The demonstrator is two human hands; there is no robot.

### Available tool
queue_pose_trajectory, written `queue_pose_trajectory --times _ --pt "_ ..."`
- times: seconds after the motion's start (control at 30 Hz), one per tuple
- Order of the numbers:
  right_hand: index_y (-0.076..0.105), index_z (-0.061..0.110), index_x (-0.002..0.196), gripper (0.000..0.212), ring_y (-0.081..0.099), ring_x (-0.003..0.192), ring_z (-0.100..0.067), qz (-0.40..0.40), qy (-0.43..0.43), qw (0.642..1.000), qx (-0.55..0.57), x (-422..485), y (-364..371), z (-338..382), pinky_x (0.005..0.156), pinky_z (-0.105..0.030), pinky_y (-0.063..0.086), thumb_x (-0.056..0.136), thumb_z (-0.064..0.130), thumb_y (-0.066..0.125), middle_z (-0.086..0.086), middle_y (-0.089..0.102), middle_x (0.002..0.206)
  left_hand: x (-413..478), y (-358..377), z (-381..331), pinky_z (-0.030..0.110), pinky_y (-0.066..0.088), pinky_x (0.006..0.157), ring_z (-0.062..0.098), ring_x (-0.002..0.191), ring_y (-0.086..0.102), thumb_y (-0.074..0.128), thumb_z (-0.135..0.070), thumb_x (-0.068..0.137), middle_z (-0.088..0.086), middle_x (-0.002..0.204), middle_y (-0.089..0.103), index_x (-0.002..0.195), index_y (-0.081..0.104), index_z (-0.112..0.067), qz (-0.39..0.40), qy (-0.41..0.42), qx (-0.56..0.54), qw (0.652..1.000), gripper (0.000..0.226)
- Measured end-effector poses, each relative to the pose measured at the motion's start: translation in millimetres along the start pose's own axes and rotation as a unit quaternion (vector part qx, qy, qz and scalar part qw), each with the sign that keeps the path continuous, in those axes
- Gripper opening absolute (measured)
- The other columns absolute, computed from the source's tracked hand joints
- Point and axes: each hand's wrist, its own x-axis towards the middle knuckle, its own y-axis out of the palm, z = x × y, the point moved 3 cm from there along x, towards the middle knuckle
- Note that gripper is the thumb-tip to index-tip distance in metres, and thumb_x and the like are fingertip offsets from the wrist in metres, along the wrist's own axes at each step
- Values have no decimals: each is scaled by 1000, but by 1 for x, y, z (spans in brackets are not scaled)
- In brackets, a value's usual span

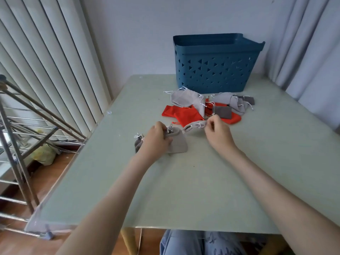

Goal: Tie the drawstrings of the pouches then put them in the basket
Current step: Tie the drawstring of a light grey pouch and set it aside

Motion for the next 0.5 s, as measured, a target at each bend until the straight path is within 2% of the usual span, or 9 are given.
queue_pose_trajectory --times 0.07,0.13,0.2,0.23,0.27,0.3,0.37,0.43,0.5 --pt "51 7 87 7 42 63 -14 -12 56 996 64 1 -13 -3 51 -24 29 91 9 46 -1 50 71 0 8 -5 29 28 84 30 116 44 58 -21 89 15 130 45 121 49 -5 0 -9 63 998 37" --pt "50 13 79 13 39 62 -10 -28 114 984 136 4 -22 -8 51 -17 30 90 10 45 3 46 69 -2 15 -9 35 26 98 31 129 31 59 -25 88 14 144 31 121 50 -7 -26 -12 116 993 39" --pt "49 16 73 10 40 67 -14 -23 165 950 266 5 -26 -8 59 -25 33 83 13 47 0 46 71 -4 18 -16 39 26 101 32 131 28 59 -28 85 14 147 26 117 55 -7 -92 15 92 991 38" --pt "52 15 77 5 44 69 -16 -12 188 924 333 5 -26 -8 60 -28 33 79 15 47 -3 47 74 -4 19 -21 38 27 100 32 128 33 58 -32 82 14 143 33 112 58 -8 -117 39 52 991 39" --pt "55 14 80 9 47 69 -16 3 206 898 388 5 -25 -9 60 -29 35 78 14 46 -5 50 75 -5 20 -27 35 30 98 30 121 40 56 -39 80 12 134 43 108 61 -9 -120 60 5 991 41" --pt "57 12 82 14 51 68 -16 23 220 873 434 4 -23 -9 61 -29 37 82 11 43 -6 53 77 -5 21 -32 33 34 96 27 114 46 54 -44 82 8 122 52 105 63 -11 -96 66 -46 992 41" --pt "61 10 89 24 56 73 -16 85 231 843 479 0 -18 -5 64 -29 41 89 4 37 -8 59 83 -7 25 -44 27 43 83 16 98 55 54 -46 90 2 104 61 100 64 -15 18 41 -153 987 34" --pt "60 2 104 29 59 82 -21 150 230 831 484 -6 -12 -3 69 -30 45 89 0 35 -14 61 94 -11 29 -52 22 41 73 11 87 54 49 -46 94 -3 96 58 95 59 -16 101 -22 -293 951 31" --pt "55 -5 113 33 58 89 -26 180 225 827 482 -11 -8 -6 76 -32 46 87 -6 34 -20 59 101 -8 36 -51 18 42 73 7 85 54 47 -46 95 -7 90 58 89 56 -18 96 -76 -387 914 29"
